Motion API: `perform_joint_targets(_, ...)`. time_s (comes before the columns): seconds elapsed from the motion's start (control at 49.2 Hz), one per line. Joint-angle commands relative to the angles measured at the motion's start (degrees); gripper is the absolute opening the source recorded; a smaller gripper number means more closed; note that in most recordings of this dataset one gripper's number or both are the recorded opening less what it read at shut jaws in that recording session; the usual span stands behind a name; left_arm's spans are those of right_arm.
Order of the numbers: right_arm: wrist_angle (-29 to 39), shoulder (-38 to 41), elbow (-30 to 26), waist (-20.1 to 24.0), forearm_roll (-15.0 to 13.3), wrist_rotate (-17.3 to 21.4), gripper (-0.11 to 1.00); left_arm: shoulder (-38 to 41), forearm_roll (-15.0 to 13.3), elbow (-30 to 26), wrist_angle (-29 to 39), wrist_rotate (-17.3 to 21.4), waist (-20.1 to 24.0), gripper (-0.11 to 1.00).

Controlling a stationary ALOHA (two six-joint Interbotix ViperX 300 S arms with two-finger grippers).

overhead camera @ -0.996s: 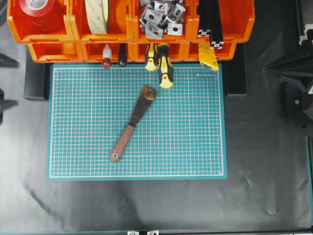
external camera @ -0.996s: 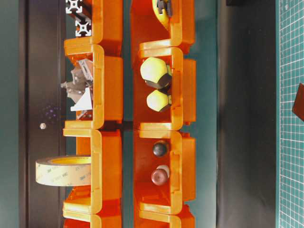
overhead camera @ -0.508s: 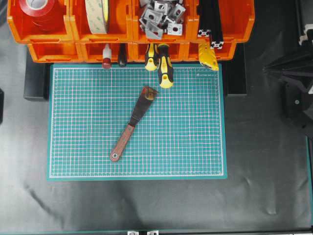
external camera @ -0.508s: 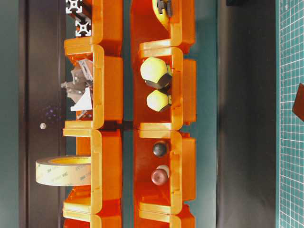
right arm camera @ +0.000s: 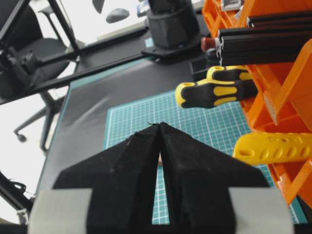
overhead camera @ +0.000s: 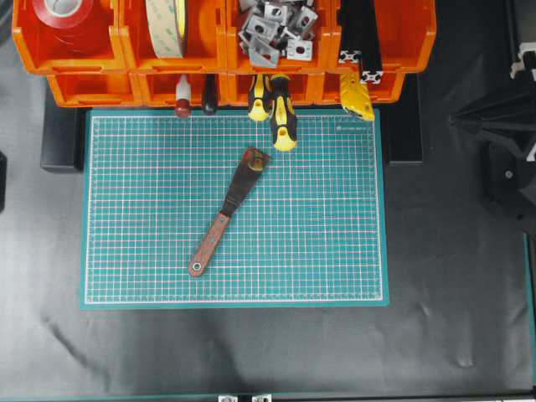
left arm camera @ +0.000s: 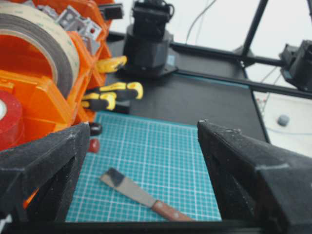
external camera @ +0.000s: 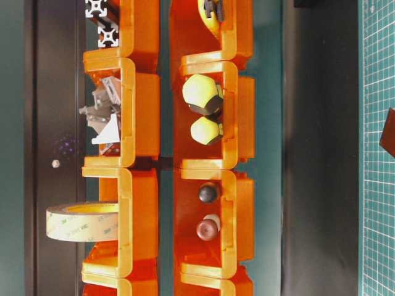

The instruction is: Pick scraper from container rack with left arm.

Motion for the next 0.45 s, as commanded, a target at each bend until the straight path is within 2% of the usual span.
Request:
perform_joint_targets(0.0,-0.44,1.05,-1.76,-0.09,0.09,0.09,-0.01,-0.09,0.18,-0.18,-0.44,-0.09,0.18,0.85)
perform_joint_targets(0.224,-0.79,1.14,-1.93,-0.09,0.09,0.26,-0.01,-0.53,0.18,0.88,-0.53,-0.09,1.49,0.85)
perform_joint_targets(0.427,-0.70,1.41,-1.85,-0.09,0.09,0.26,-0.01,-1.23,0.26,0.97,-1.76,-0.09,8.09,0.85)
